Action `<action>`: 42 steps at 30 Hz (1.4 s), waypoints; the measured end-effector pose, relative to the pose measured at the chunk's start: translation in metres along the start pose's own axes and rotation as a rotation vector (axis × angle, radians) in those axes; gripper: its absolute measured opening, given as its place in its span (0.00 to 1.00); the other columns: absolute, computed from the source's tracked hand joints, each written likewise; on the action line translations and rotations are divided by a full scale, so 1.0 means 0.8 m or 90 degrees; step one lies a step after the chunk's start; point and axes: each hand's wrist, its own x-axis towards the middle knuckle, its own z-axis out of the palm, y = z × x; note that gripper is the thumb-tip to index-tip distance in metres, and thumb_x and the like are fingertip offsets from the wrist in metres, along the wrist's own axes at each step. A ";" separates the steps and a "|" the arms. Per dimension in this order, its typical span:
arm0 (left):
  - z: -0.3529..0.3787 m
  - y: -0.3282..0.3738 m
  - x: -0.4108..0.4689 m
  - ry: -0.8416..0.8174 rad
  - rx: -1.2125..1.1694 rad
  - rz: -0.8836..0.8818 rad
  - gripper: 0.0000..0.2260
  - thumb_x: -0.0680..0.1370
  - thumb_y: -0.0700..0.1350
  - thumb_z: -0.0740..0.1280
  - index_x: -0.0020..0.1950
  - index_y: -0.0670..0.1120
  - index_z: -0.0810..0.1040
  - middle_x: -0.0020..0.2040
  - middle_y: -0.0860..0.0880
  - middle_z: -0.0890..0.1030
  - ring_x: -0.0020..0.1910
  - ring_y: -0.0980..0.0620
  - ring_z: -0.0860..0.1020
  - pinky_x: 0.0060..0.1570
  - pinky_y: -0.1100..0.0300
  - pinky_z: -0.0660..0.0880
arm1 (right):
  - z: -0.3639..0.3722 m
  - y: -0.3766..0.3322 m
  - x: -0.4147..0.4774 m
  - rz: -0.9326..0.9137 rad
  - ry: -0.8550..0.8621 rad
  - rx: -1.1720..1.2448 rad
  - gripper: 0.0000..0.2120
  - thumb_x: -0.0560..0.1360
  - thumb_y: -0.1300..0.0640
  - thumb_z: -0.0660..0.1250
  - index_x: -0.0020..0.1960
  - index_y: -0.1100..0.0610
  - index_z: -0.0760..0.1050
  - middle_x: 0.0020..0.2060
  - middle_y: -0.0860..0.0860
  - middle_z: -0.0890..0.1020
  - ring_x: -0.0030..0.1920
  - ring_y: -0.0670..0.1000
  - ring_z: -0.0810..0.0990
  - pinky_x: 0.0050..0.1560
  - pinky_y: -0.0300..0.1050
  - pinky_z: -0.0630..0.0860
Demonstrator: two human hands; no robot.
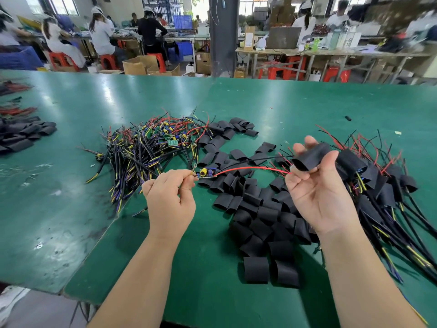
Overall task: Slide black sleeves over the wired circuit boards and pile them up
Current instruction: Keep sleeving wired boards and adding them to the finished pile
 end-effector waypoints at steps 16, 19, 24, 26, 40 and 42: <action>-0.004 0.003 0.000 -0.012 -0.020 0.003 0.08 0.77 0.39 0.62 0.43 0.47 0.79 0.37 0.55 0.80 0.37 0.49 0.78 0.46 0.53 0.59 | 0.013 -0.002 -0.006 -0.025 0.019 -0.169 0.15 0.74 0.47 0.63 0.58 0.49 0.79 0.52 0.49 0.83 0.30 0.44 0.70 0.37 0.36 0.71; -0.005 0.004 -0.001 -0.011 -0.024 0.005 0.08 0.77 0.38 0.62 0.43 0.46 0.79 0.37 0.54 0.81 0.36 0.49 0.78 0.46 0.53 0.60 | 0.015 -0.003 -0.007 -0.020 0.033 -0.197 0.17 0.74 0.46 0.62 0.59 0.50 0.78 0.49 0.48 0.84 0.33 0.44 0.72 0.37 0.37 0.72; -0.005 0.004 0.000 -0.012 -0.033 -0.004 0.08 0.77 0.39 0.62 0.43 0.46 0.79 0.38 0.54 0.81 0.37 0.48 0.79 0.46 0.54 0.59 | 0.020 -0.003 -0.009 0.007 0.036 -0.222 0.17 0.74 0.45 0.59 0.59 0.50 0.77 0.49 0.47 0.84 0.45 0.45 0.81 0.37 0.36 0.76; -0.005 0.004 0.001 -0.011 -0.037 -0.010 0.08 0.77 0.39 0.61 0.43 0.46 0.79 0.38 0.54 0.81 0.37 0.48 0.80 0.47 0.54 0.59 | 0.023 -0.003 -0.009 0.011 0.042 -0.205 0.17 0.74 0.46 0.59 0.59 0.51 0.77 0.49 0.49 0.85 0.48 0.48 0.84 0.37 0.36 0.79; -0.008 0.008 0.003 0.009 -0.065 -0.015 0.08 0.77 0.38 0.61 0.42 0.43 0.79 0.37 0.54 0.79 0.36 0.48 0.81 0.47 0.36 0.70 | 0.026 -0.004 -0.008 0.064 0.025 -0.163 0.20 0.73 0.42 0.57 0.60 0.49 0.75 0.47 0.45 0.85 0.47 0.50 0.85 0.37 0.39 0.81; -0.008 0.007 0.002 0.012 -0.066 -0.014 0.08 0.77 0.38 0.61 0.42 0.42 0.79 0.38 0.54 0.80 0.36 0.48 0.81 0.47 0.36 0.70 | 0.026 -0.004 -0.008 0.069 0.016 -0.153 0.19 0.74 0.43 0.57 0.59 0.49 0.77 0.49 0.46 0.85 0.50 0.51 0.85 0.37 0.39 0.81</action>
